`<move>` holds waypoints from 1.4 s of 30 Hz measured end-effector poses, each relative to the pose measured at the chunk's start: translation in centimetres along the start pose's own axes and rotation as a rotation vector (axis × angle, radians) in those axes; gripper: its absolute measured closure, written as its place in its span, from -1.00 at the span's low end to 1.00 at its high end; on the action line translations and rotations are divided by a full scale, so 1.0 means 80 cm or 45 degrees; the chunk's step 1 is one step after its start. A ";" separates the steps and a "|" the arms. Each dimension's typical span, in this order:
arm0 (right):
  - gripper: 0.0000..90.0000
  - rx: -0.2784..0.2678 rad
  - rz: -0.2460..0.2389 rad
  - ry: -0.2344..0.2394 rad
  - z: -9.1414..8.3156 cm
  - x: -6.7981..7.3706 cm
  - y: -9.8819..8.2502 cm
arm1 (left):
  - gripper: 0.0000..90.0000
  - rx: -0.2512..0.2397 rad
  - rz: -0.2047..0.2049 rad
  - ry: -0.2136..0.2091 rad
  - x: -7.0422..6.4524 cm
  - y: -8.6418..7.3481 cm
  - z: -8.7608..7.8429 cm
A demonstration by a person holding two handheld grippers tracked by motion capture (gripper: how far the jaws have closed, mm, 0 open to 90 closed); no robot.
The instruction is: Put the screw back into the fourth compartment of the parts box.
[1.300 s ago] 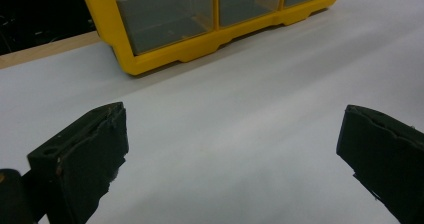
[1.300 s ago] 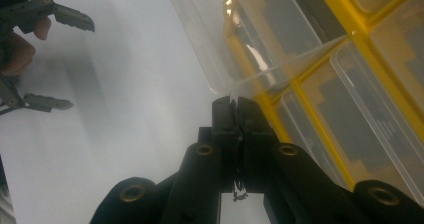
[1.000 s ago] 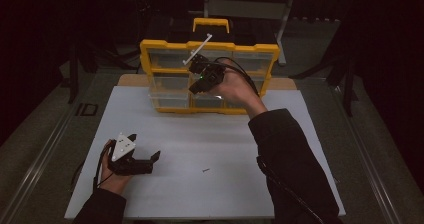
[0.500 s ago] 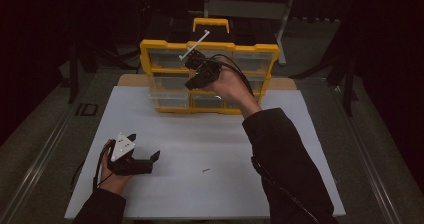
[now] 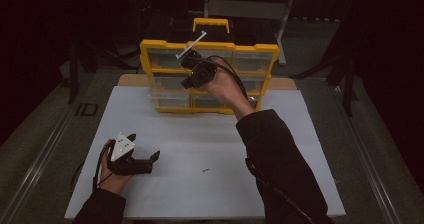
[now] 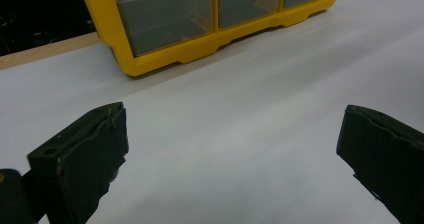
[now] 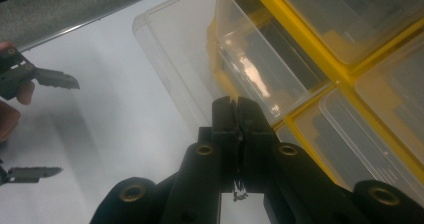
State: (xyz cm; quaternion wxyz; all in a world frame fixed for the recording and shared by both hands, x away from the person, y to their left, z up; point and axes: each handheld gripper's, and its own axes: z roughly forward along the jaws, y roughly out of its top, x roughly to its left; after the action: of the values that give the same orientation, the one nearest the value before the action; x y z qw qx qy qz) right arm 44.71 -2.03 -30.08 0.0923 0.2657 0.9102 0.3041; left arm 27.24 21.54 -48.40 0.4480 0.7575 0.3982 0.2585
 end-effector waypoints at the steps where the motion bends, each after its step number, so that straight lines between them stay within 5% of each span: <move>1: 0.95 -0.003 0.004 -0.004 0.001 0.000 0.000 | -0.98 0.001 -0.001 0.000 0.000 0.000 0.000; 28: 0.93 0.023 0.035 -0.068 0.021 0.007 0.005 | -0.98 -0.001 0.000 0.001 0.000 0.000 0.000; 34: 0.15 -0.002 0.038 -0.056 0.019 0.006 0.003 | -0.98 -0.001 -0.001 0.000 0.000 0.000 0.000; 42: -0.35 0.025 0.046 -0.077 0.012 0.004 -0.002 | -0.98 0.002 0.002 0.000 -0.001 0.000 0.000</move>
State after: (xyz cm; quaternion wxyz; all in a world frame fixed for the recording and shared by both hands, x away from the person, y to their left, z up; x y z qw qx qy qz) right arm 44.66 -1.47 -30.98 0.1116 0.2918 0.9050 0.2886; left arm 27.23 21.50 -48.40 0.4471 0.7582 0.3979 0.2587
